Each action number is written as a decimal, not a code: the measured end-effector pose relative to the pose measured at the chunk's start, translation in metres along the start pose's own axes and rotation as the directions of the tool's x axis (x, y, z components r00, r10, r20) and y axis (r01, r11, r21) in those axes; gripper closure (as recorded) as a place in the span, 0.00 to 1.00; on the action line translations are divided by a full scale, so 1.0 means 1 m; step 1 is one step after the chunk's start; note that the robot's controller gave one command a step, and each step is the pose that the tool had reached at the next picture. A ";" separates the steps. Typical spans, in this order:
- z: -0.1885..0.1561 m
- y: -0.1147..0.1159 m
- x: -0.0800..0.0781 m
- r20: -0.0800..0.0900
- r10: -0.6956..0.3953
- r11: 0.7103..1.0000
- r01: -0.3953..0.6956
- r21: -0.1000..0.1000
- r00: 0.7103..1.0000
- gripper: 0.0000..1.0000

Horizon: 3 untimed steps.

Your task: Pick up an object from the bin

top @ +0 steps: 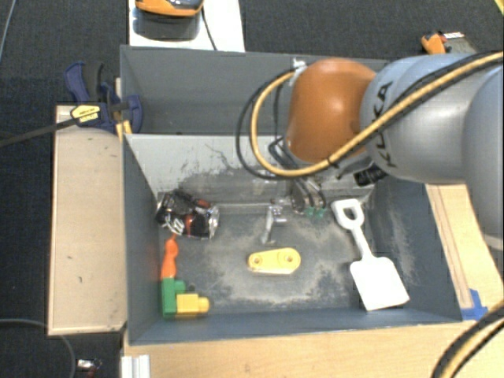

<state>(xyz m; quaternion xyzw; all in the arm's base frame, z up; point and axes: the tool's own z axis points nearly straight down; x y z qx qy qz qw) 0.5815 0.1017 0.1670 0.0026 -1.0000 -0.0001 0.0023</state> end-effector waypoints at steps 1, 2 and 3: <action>-0.005 -0.001 -0.002 0.008 0.003 1.000 -0.003 -0.001 1.000 0.00; 0.059 -0.032 0.028 0.009 -0.132 0.991 0.132 0.000 0.991 0.00; 0.030 -0.049 0.067 0.010 -0.184 0.983 0.184 0.000 0.983 0.00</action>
Offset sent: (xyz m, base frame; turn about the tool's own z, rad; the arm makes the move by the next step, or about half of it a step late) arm -0.0462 -0.0511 -0.0970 -0.2102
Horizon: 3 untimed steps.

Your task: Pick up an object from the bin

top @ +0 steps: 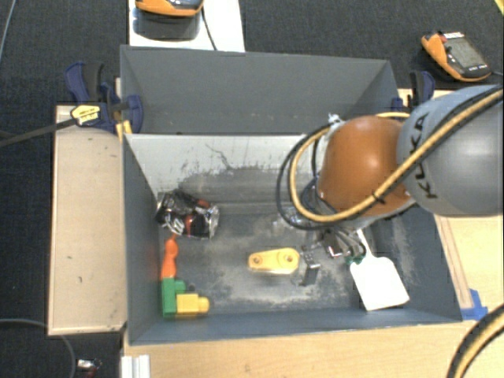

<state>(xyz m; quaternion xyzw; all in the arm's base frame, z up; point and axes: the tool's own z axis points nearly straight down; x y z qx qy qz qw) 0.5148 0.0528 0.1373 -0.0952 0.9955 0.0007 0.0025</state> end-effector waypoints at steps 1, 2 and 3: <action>0.016 0.000 -0.004 0.000 0.063 0.998 -0.063 0.001 0.998 0.00; 0.069 0.001 -0.002 0.005 0.070 0.998 -0.070 0.000 0.998 0.00; 0.066 0.004 0.008 0.008 0.200 0.980 -0.200 -0.001 0.980 1.00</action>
Offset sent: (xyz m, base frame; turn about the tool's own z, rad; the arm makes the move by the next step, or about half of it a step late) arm 0.0029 0.0012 -0.0673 0.0680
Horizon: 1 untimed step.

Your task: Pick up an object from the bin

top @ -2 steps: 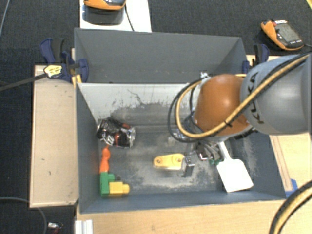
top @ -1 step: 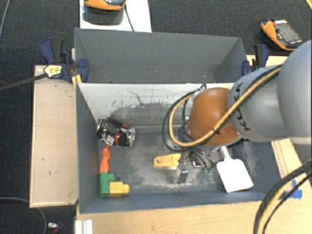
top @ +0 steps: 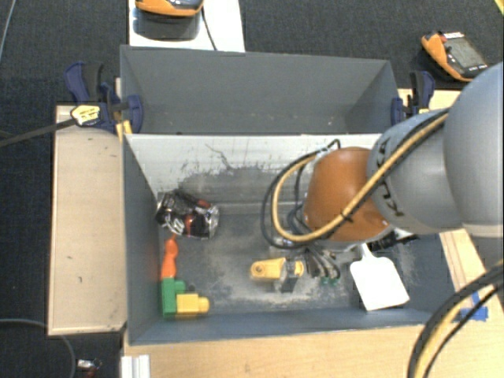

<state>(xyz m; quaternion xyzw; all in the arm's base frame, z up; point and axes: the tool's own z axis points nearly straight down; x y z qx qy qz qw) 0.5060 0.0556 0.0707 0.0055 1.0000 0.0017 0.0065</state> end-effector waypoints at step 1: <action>0.000 0.000 0.000 0.000 0.001 1.000 -0.001 0.000 1.000 1.00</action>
Offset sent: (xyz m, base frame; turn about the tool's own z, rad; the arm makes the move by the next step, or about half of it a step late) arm -0.0001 -0.0002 0.0279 0.0005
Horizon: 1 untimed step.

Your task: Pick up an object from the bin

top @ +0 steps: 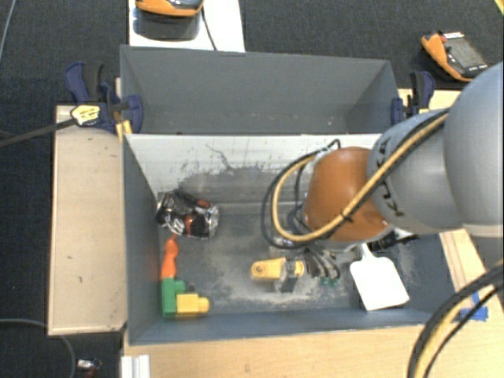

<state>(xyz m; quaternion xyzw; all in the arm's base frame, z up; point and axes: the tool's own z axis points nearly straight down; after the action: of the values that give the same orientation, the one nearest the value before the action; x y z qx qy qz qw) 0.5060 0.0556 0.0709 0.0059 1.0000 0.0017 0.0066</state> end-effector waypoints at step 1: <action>-0.016 0.000 0.001 -0.001 0.001 1.000 -0.001 0.000 1.000 1.00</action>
Offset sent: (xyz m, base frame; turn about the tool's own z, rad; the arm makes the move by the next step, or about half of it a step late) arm -0.0010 -0.0001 0.0749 0.0005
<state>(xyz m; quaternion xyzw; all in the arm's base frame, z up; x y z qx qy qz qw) 0.5053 0.0554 0.0870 0.0065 1.0000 0.0017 0.0060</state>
